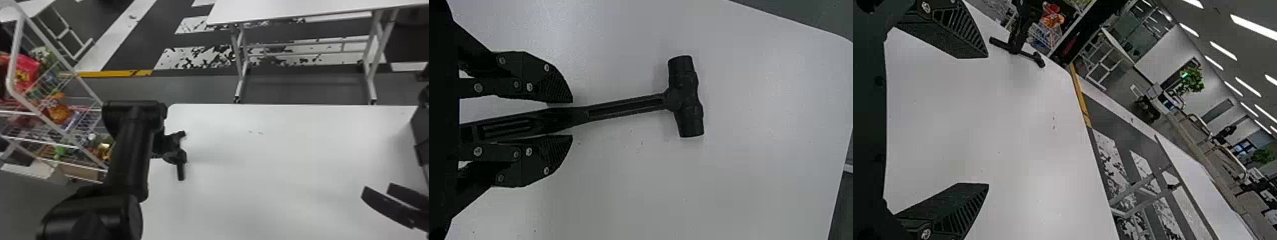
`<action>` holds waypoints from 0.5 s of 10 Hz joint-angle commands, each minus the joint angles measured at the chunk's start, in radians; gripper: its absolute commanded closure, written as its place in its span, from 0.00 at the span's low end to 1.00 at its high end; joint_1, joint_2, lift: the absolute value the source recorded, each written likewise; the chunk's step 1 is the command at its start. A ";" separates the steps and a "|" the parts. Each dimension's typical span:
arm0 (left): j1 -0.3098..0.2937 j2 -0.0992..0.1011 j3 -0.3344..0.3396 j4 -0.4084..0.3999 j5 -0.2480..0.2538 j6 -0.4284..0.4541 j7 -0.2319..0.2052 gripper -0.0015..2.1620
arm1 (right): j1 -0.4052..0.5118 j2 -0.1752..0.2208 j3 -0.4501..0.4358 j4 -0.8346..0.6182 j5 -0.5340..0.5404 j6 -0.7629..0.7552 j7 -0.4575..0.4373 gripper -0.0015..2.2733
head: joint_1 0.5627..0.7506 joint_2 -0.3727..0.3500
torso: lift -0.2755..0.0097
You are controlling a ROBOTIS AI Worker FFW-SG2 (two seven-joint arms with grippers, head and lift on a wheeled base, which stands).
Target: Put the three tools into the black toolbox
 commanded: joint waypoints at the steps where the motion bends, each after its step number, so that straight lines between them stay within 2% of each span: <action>1: 0.005 -0.005 -0.004 -0.013 0.002 0.014 -0.002 0.88 | -0.016 0.001 0.009 0.017 0.000 0.003 -0.004 0.04 | 0.70 1.00 | 0.79; 4: 0.088 -0.010 0.007 -0.166 0.056 0.112 -0.008 0.88 | -0.030 0.001 0.032 0.042 0.001 0.003 -0.019 0.04 | 0.70 1.00 | 0.79; 5: 0.135 -0.010 0.027 -0.244 0.080 0.149 -0.020 0.88 | -0.034 0.002 0.040 0.042 0.003 0.003 -0.027 0.04 | 0.70 1.00 | 0.79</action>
